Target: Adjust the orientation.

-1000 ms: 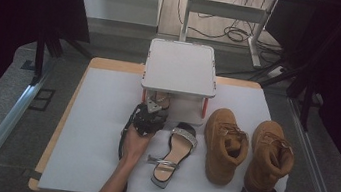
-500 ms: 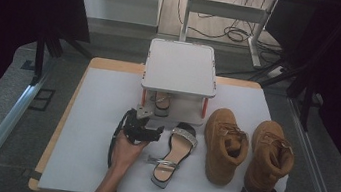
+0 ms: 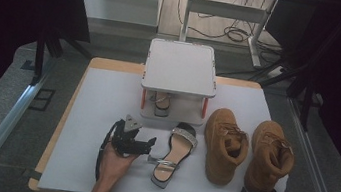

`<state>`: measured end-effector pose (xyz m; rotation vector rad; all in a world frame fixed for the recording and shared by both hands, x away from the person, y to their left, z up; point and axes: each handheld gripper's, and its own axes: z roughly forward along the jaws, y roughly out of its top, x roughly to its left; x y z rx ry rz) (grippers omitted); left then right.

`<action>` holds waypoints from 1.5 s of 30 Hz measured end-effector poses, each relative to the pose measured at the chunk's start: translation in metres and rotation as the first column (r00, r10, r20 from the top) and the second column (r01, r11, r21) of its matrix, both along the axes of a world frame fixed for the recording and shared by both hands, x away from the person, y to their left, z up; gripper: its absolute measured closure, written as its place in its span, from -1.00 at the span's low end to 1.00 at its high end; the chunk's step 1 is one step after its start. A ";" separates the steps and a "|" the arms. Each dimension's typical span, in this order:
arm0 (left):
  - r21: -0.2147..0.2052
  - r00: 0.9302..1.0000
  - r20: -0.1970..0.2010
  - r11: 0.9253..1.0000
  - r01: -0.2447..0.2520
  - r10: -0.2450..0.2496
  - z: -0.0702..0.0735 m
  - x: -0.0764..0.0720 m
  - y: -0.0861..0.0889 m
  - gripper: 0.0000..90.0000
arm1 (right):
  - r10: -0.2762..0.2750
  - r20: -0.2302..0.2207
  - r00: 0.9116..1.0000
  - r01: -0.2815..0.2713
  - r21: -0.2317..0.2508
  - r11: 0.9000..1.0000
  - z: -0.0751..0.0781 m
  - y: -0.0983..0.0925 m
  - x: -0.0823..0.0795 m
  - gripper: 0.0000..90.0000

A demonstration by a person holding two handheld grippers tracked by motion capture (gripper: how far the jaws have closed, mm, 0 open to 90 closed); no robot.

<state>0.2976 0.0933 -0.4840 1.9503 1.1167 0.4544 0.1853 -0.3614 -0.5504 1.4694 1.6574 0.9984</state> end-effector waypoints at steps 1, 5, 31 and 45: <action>0.000 1.000 -0.002 1.000 0.000 0.000 -0.001 -0.004 0.002 -0.69 | 0.000 0.000 1.000 0.000 0.000 1.000 0.000 0.000 0.000 -1.00; -0.009 1.000 -0.006 1.000 -0.004 0.004 -0.005 -0.018 0.009 -0.68 | -0.001 0.000 1.000 0.001 0.002 1.000 0.000 0.000 0.000 -1.00; 0.009 0.998 -0.021 0.998 0.059 -0.059 -0.024 -0.092 0.001 -0.53 | -0.004 0.000 1.000 0.004 0.004 1.000 0.000 0.001 0.000 -1.00; -0.014 0.995 -0.020 0.995 0.098 -0.098 -0.030 -0.109 -0.029 -0.55 | -0.003 0.000 1.000 0.003 0.004 1.000 0.000 0.001 0.000 -1.00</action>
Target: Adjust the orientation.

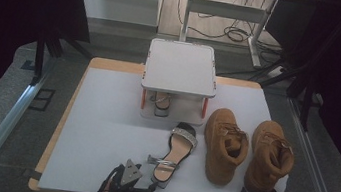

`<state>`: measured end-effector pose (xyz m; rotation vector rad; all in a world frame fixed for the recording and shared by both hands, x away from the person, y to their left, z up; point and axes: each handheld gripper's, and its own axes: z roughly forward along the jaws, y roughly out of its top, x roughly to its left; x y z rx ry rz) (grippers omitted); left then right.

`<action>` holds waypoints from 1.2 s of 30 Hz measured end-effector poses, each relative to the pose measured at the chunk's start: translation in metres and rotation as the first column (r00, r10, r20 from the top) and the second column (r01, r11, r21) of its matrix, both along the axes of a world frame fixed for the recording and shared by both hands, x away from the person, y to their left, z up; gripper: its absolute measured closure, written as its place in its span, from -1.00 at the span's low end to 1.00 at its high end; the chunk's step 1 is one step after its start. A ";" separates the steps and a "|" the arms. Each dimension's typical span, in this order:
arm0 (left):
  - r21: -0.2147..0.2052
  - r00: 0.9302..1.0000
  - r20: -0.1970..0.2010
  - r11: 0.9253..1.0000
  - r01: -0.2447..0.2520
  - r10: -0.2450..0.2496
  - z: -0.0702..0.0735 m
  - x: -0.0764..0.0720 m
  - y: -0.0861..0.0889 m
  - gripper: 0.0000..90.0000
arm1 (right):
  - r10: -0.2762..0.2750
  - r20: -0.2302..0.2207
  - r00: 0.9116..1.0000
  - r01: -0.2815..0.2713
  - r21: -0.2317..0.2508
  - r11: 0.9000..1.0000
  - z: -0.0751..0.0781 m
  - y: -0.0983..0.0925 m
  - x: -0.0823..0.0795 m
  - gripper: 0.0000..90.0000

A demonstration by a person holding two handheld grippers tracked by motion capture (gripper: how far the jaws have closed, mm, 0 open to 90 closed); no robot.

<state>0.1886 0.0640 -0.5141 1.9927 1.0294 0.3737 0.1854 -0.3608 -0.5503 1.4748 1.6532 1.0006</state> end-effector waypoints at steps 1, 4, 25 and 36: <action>0.002 1.000 -0.002 1.000 0.005 -0.005 0.000 0.000 -0.001 -0.58 | 0.000 0.000 1.000 0.000 0.000 1.000 0.000 0.000 0.000 -1.00; -0.001 1.000 -0.011 1.000 0.017 -0.017 0.000 0.001 -0.006 -0.62 | 0.000 0.000 1.000 0.000 0.000 1.000 0.000 0.000 0.000 -1.00; 0.033 1.000 -0.023 0.999 0.020 -0.019 -0.004 0.009 -0.042 -0.57 | 0.000 0.000 1.000 0.000 0.000 1.000 0.000 0.000 0.000 -1.00; 0.070 0.999 -0.021 0.997 -0.031 0.033 -0.001 0.016 -0.025 -0.53 | 0.000 0.000 1.000 0.000 0.000 1.000 0.000 0.000 0.000 -1.00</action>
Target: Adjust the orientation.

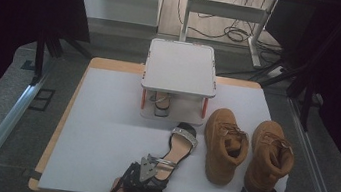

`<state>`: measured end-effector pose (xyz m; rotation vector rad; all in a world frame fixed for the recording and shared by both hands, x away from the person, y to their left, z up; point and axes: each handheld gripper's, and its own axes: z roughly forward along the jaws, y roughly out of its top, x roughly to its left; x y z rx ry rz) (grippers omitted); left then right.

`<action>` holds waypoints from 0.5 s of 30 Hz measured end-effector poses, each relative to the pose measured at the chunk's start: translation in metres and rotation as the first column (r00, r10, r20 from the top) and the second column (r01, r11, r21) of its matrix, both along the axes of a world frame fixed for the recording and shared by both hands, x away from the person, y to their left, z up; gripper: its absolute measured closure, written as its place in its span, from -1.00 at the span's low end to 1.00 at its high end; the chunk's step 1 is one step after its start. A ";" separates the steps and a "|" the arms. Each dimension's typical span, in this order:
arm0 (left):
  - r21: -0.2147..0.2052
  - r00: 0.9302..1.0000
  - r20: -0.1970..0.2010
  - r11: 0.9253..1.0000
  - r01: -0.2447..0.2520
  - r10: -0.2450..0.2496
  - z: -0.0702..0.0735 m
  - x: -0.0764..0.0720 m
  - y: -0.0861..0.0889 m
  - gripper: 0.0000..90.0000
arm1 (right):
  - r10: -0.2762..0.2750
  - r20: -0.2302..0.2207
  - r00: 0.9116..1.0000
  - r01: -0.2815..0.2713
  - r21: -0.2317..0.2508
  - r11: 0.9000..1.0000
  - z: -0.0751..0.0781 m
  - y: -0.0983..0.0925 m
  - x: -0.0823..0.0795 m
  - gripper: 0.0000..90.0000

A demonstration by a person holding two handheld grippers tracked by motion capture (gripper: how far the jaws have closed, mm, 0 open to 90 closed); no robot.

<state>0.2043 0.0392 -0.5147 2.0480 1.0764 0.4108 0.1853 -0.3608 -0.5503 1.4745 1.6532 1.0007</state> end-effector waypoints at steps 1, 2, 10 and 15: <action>0.005 1.000 0.000 1.000 -0.009 0.009 0.000 0.001 0.003 -0.53 | 0.000 0.000 1.000 0.000 0.000 1.000 0.000 0.000 0.000 -1.00; 0.006 1.000 0.003 1.000 -0.018 0.018 0.001 0.002 0.007 -0.53 | 0.000 0.000 1.000 0.000 0.000 1.000 0.000 0.000 0.000 -1.00; 0.004 1.000 0.002 1.000 -0.021 0.021 0.002 0.010 0.013 -0.50 | 0.000 0.000 1.000 0.000 0.000 1.000 0.000 0.000 0.000 -1.00; 0.040 1.000 -0.012 0.999 -0.005 0.005 -0.001 0.018 -0.001 -0.55 | 0.000 0.000 1.000 0.000 0.000 1.000 0.000 0.000 0.000 -1.00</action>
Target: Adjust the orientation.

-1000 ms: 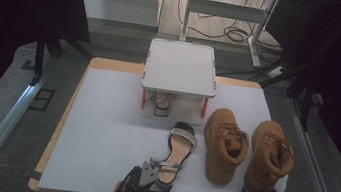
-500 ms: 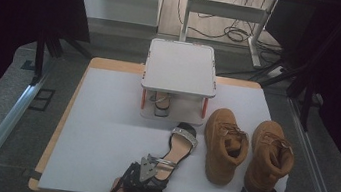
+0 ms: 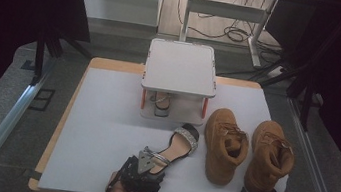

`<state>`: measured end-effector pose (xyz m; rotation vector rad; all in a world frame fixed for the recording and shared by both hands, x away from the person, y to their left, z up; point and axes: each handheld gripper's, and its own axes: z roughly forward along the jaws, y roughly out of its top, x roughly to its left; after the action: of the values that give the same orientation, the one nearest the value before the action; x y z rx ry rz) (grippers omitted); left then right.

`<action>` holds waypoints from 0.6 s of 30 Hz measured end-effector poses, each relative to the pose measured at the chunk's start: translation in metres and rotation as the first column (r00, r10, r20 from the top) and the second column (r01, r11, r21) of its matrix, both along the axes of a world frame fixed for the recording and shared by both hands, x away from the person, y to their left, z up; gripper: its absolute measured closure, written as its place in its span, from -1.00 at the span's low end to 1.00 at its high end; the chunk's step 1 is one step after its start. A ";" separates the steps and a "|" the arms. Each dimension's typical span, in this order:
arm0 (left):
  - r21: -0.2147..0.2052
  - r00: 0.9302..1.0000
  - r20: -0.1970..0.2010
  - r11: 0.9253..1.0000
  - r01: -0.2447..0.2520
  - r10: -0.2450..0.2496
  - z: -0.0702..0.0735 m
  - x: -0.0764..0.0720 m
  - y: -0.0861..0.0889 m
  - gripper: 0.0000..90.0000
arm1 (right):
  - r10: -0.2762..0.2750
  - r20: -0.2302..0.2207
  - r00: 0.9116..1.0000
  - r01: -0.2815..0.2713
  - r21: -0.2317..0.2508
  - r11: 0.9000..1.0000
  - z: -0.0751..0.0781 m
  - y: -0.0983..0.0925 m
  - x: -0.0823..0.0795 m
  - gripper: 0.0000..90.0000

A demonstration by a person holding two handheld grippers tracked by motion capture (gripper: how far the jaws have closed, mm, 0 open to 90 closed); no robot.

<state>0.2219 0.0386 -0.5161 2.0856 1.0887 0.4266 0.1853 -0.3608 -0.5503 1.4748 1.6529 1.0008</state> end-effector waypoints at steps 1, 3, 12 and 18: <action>0.003 1.000 0.000 1.000 0.000 0.000 0.000 0.001 -0.002 -0.55 | 0.001 0.000 1.000 -0.001 -0.002 1.000 0.000 0.000 0.000 -1.00; 0.008 1.000 -0.008 1.000 -0.002 0.002 -0.001 0.005 -0.005 -0.55 | 0.001 0.001 1.000 -0.001 -0.002 1.000 0.000 0.000 0.000 -1.00; 0.012 1.000 -0.009 1.000 -0.023 0.023 0.001 0.018 -0.014 -0.51 | 0.001 0.001 1.000 -0.001 -0.002 1.000 0.000 0.000 0.000 -1.00; -0.008 0.999 -0.022 1.000 -0.028 0.028 0.000 0.023 -0.014 -0.44 | 0.001 0.001 1.000 -0.001 -0.002 1.000 0.000 0.000 0.000 -1.00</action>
<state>0.2445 0.0244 -0.5160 2.0745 1.1319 0.4131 0.1854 -0.3610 -0.5504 1.4725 1.6538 1.0002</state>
